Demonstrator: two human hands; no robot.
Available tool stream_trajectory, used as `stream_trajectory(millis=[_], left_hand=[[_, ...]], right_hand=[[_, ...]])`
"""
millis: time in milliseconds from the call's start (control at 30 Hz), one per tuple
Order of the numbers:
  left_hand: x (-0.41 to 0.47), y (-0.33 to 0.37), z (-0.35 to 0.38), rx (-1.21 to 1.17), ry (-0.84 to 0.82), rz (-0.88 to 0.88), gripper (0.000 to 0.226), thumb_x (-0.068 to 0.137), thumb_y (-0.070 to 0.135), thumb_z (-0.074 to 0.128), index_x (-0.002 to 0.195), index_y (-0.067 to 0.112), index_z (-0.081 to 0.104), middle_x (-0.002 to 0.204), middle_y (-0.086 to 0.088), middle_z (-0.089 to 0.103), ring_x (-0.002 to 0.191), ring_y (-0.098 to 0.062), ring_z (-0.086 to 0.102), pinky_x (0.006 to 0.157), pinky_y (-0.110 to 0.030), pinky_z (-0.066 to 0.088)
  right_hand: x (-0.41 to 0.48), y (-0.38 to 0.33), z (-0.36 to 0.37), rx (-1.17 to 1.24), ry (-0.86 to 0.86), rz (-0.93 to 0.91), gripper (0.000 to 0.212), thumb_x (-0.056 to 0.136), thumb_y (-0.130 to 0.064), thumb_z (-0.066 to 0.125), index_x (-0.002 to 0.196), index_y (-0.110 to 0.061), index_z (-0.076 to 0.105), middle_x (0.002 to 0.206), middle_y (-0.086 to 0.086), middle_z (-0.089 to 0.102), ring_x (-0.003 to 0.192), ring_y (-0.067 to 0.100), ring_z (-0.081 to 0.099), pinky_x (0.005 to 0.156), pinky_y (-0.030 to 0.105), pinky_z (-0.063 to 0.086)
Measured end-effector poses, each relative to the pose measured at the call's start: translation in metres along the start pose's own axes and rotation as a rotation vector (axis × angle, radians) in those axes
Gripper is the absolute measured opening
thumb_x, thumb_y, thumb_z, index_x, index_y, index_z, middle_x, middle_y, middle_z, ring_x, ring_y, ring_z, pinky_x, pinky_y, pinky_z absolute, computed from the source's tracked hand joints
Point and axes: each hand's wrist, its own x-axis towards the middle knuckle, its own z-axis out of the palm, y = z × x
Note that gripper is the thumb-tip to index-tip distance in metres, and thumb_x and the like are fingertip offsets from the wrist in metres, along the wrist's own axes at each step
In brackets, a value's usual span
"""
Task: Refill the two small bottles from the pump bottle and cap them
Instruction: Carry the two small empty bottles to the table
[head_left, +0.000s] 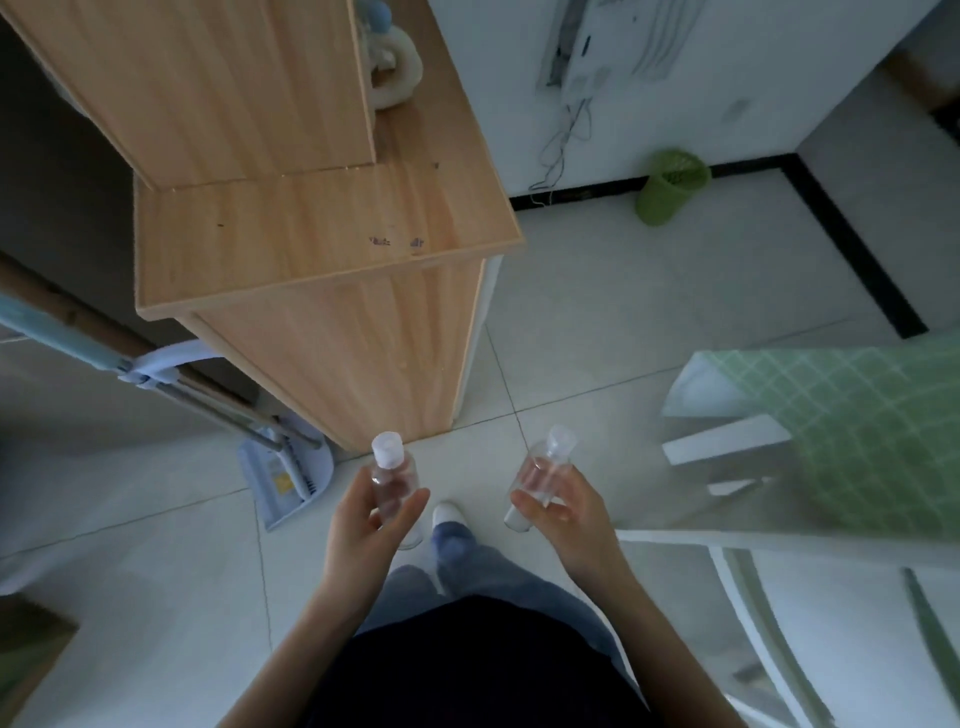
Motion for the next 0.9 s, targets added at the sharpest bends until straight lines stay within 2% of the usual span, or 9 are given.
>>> stream_trajectory(millis=[100, 167, 300, 367, 467, 567, 667, 800, 900], left_hand=[[-0.003, -0.008, -0.002, 0.081, -0.139, 0.002, 0.020, 0.082, 0.007, 0.068, 0.094, 0.020, 0.059, 0.087, 0.000, 0.065, 0.081, -0.005, 0.060, 0.065, -0.009, 0.046], [-0.005, -0.016, -0.007, 0.129, -0.218, -0.005, 0.020, 0.081, 0.009, 0.069, 0.095, 0.017, 0.058, 0.088, -0.001, 0.065, 0.082, -0.009, 0.060, 0.069, -0.013, 0.046], [-0.016, -0.030, -0.018, 0.261, -0.357, 0.017, 0.019, 0.080, 0.013, 0.071, 0.092, 0.020, 0.059, 0.083, 0.005, 0.064, 0.075, -0.002, 0.059, 0.060, -0.007, 0.046], [-0.027, -0.034, -0.022, 0.290, -0.449, 0.014, 0.019, 0.080, 0.012, 0.071, 0.086, 0.025, 0.058, 0.081, 0.007, 0.064, 0.076, -0.003, 0.059, 0.061, -0.005, 0.045], [-0.047, -0.038, -0.026, 0.359, -0.620, 0.035, 0.021, 0.079, 0.015, 0.071, 0.090, 0.027, 0.059, 0.088, 0.001, 0.067, 0.085, -0.013, 0.063, 0.076, -0.027, 0.049], [-0.066, -0.044, -0.022, 0.432, -0.718, 0.039, 0.022, 0.079, 0.015, 0.072, 0.091, 0.025, 0.057, 0.091, -0.005, 0.066, 0.088, -0.021, 0.062, 0.082, -0.036, 0.048], [-0.088, -0.053, -0.012, 0.490, -0.803, 0.086, 0.025, 0.079, 0.011, 0.071, 0.100, 0.009, 0.059, 0.097, -0.013, 0.066, 0.094, -0.028, 0.062, 0.087, -0.044, 0.048], [-0.119, -0.061, 0.010, 0.560, -0.948, 0.178, 0.021, 0.080, 0.013, 0.070, 0.090, 0.026, 0.057, 0.089, 0.001, 0.066, 0.086, -0.015, 0.063, 0.080, -0.035, 0.050], [-0.150, -0.070, 0.031, 0.577, -1.050, 0.198, 0.021, 0.081, 0.014, 0.069, 0.093, 0.026, 0.058, 0.089, 0.009, 0.065, 0.084, -0.001, 0.061, 0.077, -0.025, 0.048]], right_hand=[[-0.025, 0.018, 0.000, 0.015, 0.066, -0.017, 0.030, 0.088, -0.016, 0.070, 0.115, -0.005, 0.062, 0.104, 0.000, 0.063, 0.087, -0.001, 0.061, 0.078, 0.007, 0.048], [-0.046, 0.035, 0.005, 0.039, 0.119, -0.036, 0.030, 0.088, -0.019, 0.069, 0.115, -0.008, 0.062, 0.101, -0.008, 0.060, 0.080, -0.013, 0.058, 0.068, -0.001, 0.043], [-0.091, 0.072, 0.026, 0.171, 0.248, 0.003, 0.032, 0.089, -0.019, 0.069, 0.118, -0.008, 0.061, 0.106, -0.006, 0.061, 0.085, -0.011, 0.058, 0.071, -0.001, 0.043], [-0.116, 0.088, 0.038, 0.250, 0.303, 0.032, 0.026, 0.089, -0.017, 0.069, 0.113, -0.016, 0.060, 0.106, -0.010, 0.061, 0.086, -0.013, 0.059, 0.072, -0.001, 0.044], [-0.153, 0.106, 0.056, 0.353, 0.427, 0.076, 0.022, 0.088, -0.012, 0.070, 0.102, -0.025, 0.060, 0.101, -0.014, 0.063, 0.083, -0.017, 0.061, 0.071, 0.000, 0.046], [-0.184, 0.122, 0.066, 0.456, 0.592, 0.121, 0.027, 0.085, -0.003, 0.072, 0.097, -0.025, 0.061, 0.098, -0.003, 0.068, 0.081, -0.007, 0.065, 0.067, 0.004, 0.049], [-0.216, 0.139, 0.070, 0.551, 0.705, 0.123, 0.032, 0.084, 0.001, 0.071, 0.093, -0.028, 0.062, 0.094, -0.008, 0.069, 0.076, -0.016, 0.065, 0.065, 0.003, 0.048], [-0.258, 0.166, 0.068, 0.684, 0.853, 0.100, 0.032, 0.084, 0.005, 0.070, 0.092, -0.025, 0.063, 0.089, -0.008, 0.069, 0.072, -0.014, 0.065, 0.064, 0.006, 0.050], [-0.292, 0.188, 0.064, 0.766, 0.945, 0.091, 0.031, 0.085, 0.007, 0.068, 0.091, -0.023, 0.063, 0.086, -0.006, 0.069, 0.069, -0.013, 0.064, 0.065, 0.005, 0.049]])
